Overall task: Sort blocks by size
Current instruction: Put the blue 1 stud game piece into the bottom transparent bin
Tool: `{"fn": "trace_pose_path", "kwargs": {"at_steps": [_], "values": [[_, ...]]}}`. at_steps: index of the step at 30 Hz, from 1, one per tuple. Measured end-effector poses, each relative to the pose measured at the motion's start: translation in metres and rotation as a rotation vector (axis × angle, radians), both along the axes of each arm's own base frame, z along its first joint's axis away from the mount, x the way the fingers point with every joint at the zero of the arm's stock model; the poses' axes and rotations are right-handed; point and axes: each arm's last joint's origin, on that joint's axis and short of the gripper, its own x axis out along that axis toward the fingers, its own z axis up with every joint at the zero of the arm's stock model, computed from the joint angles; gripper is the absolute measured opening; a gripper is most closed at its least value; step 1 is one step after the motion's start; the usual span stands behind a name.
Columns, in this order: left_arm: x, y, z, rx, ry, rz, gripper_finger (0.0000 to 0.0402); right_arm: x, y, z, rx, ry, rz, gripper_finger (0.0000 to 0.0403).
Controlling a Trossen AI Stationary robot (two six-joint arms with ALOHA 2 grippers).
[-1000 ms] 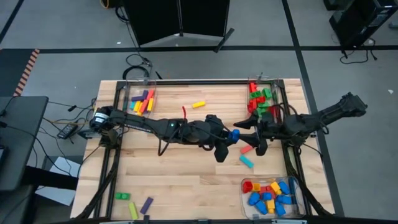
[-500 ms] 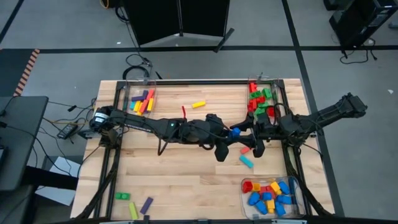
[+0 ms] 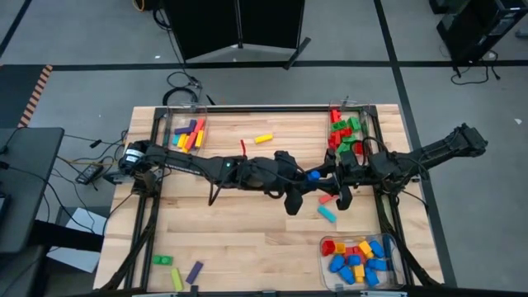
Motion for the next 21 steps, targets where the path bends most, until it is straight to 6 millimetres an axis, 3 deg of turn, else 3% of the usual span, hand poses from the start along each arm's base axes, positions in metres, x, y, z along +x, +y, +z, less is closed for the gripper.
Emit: {"fn": "trace_pose_path", "kwargs": {"at_steps": [5,15,21], "values": [[0.000,0.000,0.000,0.013,0.002,-0.010,0.0166,0.000,0.000,-0.001,-0.001,0.003,0.004,0.0154],[0.002,0.016,-0.001,0.027,0.007,-0.005,0.0229,-0.002,-0.001,0.001,0.001,-0.001,-0.003,0.0155],[0.002,0.025,0.002,0.018,0.004,-0.056,0.0236,-0.012,-0.004,0.010,-0.030,0.037,-0.007,0.0155]]}}
